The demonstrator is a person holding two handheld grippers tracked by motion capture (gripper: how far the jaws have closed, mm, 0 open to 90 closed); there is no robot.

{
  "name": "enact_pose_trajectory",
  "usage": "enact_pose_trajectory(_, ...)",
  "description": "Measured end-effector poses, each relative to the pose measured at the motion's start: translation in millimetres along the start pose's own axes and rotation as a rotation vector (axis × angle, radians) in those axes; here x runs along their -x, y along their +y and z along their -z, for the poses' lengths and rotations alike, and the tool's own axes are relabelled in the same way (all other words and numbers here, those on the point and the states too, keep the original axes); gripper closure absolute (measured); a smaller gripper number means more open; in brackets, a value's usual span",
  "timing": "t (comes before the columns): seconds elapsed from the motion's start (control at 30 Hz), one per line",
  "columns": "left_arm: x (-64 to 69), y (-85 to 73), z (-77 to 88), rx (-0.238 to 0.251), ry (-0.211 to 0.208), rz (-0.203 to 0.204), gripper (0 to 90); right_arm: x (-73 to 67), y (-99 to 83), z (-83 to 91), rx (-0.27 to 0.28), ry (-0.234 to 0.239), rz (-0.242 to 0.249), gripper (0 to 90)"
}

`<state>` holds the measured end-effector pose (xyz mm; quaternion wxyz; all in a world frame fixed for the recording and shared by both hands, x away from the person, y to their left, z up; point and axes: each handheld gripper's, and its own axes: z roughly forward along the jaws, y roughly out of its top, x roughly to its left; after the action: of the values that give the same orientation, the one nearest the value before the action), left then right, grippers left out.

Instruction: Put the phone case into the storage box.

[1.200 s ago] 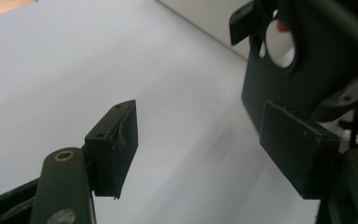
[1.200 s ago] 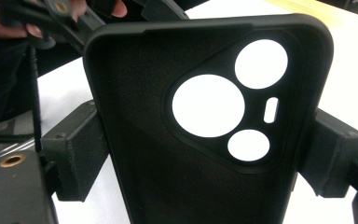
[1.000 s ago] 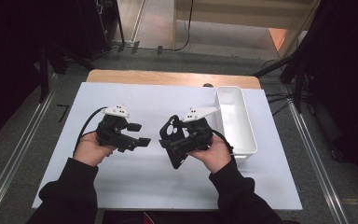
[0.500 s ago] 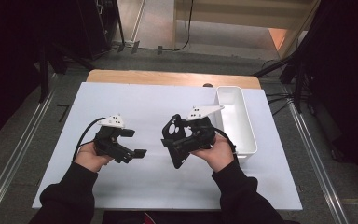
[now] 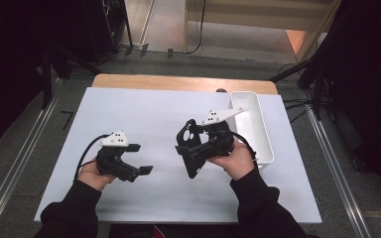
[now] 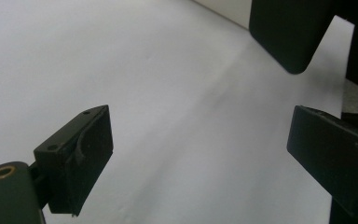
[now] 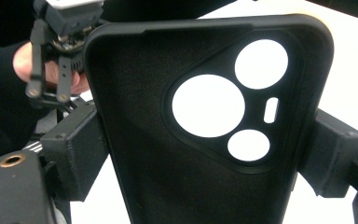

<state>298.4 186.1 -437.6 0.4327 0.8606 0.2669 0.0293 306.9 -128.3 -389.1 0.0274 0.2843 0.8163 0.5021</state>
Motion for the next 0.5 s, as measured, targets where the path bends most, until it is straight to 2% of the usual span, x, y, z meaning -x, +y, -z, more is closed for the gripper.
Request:
enact_pose_trajectory(0.03, 0.6, -1.4, -0.2, 0.003, 0.010, -0.002, 13.1, 0.5, 0.2, 1.0, 0.002, -0.002, 0.004, 12.1)
enact_pose_trajectory(0.17, 0.6, -7.1, -0.4, 0.018, -0.003, 0.012, 13.4, 2.3, 0.7, 4.7, 0.000, -0.010, 0.003, 12.0)
enact_pose_trajectory(0.3, 2.0, -13.7, -1.7, 0.012, 0.037, -0.007, 13.5, 3.3, 0.5, 6.2, -0.005, -0.019, 0.010, 12.1)
enact_pose_trajectory(0.4, 2.5, -19.8, -0.6, 0.013, 0.036, 0.026, 13.8, 4.5, 0.2, 6.3, -0.011, -0.026, 0.012, 12.0)
enact_pose_trajectory(0.5, 2.7, -25.7, 1.7, 0.029, 0.026, 0.032, 14.2, 6.6, 0.5, 7.4, -0.009, -0.030, 0.012, 12.0)
